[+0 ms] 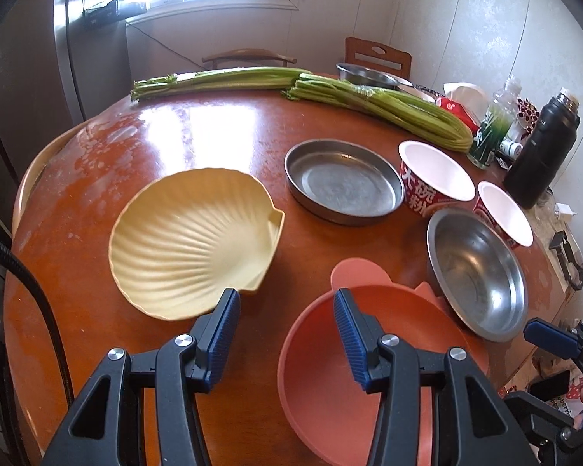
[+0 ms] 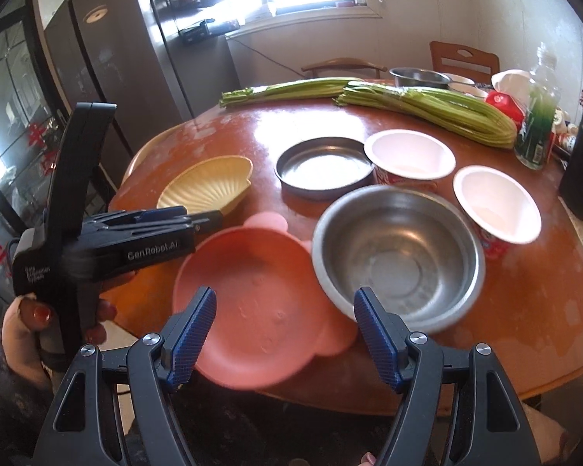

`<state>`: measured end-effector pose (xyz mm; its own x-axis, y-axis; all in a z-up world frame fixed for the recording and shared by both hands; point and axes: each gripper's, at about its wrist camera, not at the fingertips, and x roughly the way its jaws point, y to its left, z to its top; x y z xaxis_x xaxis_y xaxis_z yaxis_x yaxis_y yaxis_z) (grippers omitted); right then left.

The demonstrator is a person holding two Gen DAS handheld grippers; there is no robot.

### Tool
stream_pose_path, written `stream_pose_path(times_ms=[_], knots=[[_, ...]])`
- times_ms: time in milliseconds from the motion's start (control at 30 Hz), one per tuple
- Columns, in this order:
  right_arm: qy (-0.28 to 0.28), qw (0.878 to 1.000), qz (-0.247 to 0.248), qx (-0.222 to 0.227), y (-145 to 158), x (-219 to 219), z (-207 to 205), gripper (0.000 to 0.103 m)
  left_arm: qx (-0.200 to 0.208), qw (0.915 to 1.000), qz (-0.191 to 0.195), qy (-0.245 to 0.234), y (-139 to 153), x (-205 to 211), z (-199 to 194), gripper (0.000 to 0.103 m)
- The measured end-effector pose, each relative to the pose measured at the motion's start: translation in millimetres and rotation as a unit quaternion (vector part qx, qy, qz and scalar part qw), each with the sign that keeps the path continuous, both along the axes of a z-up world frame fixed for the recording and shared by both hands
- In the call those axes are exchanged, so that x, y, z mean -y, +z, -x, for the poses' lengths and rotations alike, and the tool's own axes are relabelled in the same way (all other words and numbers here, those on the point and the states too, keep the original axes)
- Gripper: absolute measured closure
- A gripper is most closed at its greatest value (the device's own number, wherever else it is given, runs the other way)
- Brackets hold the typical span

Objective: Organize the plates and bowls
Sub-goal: 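Grasp the rim of the pink bear-face plate with the left tool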

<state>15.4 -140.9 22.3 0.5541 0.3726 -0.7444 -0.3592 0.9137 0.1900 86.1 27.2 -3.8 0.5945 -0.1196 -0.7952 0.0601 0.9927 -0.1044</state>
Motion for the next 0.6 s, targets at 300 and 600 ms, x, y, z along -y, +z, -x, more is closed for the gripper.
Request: stream_pose_path(times_ms=[300,600], knots=[[-0.007,0.999,0.000,-0.045,-31.0,9.5,6.6,0.028,-0.020,0.9998,-0.008,-0.003,-21.6,6.4,1.3,0.053],[0.004,0.998,0.006,-0.064,-47.6,-3.0,3.3,0.028,-0.035,0.9993,-0.001,-0.013,-33.1,11.1,-1.4,0.053]])
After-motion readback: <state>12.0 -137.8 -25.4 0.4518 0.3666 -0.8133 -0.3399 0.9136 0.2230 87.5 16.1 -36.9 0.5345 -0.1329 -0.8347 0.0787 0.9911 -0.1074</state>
